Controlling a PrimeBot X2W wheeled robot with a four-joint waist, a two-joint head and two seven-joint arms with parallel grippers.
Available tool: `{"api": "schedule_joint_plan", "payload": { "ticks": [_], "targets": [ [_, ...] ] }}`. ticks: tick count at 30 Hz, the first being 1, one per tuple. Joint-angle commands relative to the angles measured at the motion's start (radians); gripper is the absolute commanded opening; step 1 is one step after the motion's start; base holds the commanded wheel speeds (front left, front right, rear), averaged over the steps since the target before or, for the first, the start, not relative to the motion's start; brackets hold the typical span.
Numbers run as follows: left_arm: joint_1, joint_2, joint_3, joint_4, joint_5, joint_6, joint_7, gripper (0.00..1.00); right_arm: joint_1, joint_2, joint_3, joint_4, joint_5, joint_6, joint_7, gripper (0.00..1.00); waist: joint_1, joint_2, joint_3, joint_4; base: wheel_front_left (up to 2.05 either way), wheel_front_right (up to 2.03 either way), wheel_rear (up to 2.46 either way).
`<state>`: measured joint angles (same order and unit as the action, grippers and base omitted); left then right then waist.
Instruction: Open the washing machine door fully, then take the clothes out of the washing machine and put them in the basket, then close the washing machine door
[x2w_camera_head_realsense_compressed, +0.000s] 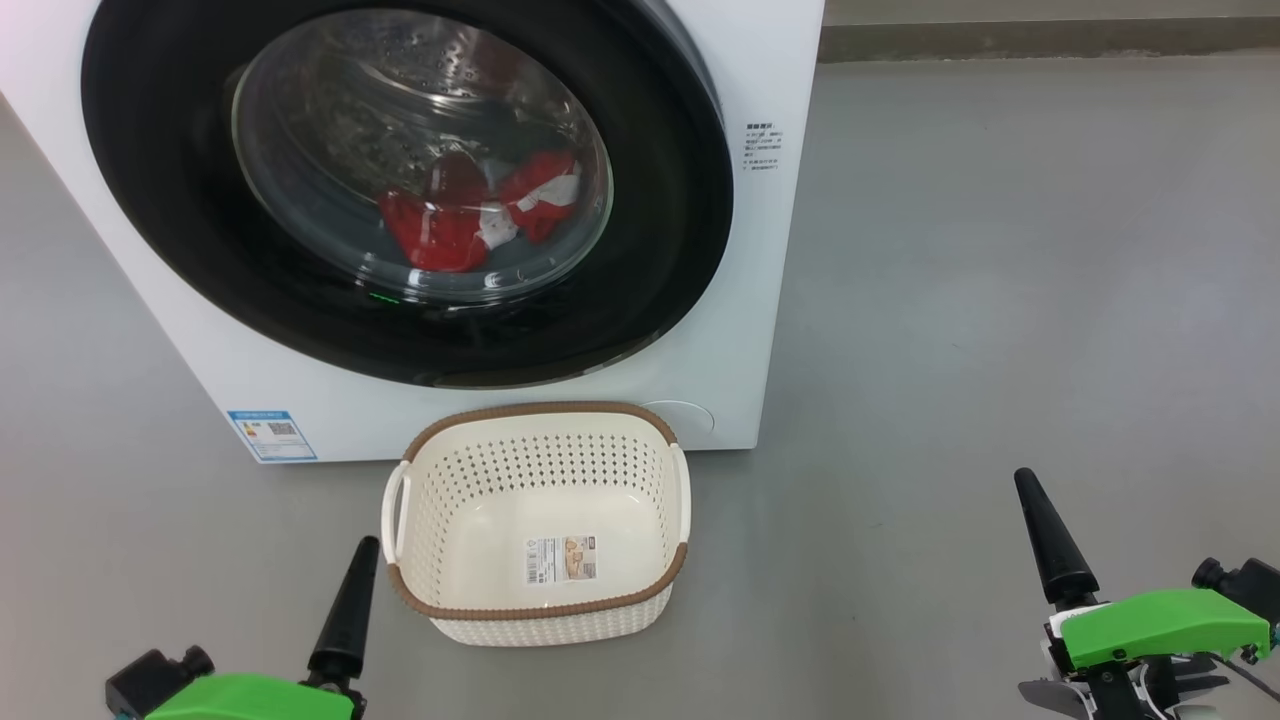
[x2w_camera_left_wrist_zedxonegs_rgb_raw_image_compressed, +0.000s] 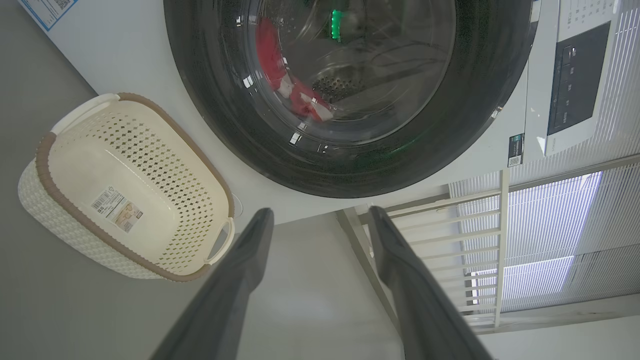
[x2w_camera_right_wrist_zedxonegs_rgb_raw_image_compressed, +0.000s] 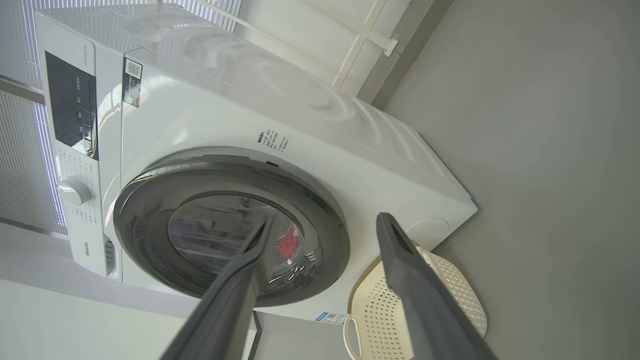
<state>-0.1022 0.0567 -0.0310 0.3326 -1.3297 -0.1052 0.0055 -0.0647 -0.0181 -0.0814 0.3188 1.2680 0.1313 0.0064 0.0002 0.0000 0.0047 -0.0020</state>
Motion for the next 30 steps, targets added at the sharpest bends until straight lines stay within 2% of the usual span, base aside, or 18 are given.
{"api": "schedule_joint_plan", "payload": {
  "ticks": [1, 7, 30],
  "targets": [
    [-0.055, 0.021, 0.006, -0.031, 0.042, 0.000, -0.015, 1.00, -0.051, -0.014, 0.013, -0.032, -0.047, 0.000, -0.018, 1.00, -0.0001, 0.0000, 0.000, 0.000, 0.00, 0.00, 0.00],
    [-0.066, 0.028, -0.011, -0.038, 0.160, 0.002, -0.033, 1.00, -0.062, -0.016, 0.027, -0.033, -0.145, 0.000, -0.035, 1.00, -0.0001, 0.0000, -0.001, -0.002, 0.00, 0.00, 0.00],
    [-0.105, 0.019, -0.022, -0.028, 0.465, -0.001, -0.098, 1.00, -0.099, -0.020, 0.054, -0.031, -0.455, 0.000, -0.100, 1.00, -0.0001, 0.0000, 0.002, -0.005, 0.00, 0.00, 0.00]
  ]
}}
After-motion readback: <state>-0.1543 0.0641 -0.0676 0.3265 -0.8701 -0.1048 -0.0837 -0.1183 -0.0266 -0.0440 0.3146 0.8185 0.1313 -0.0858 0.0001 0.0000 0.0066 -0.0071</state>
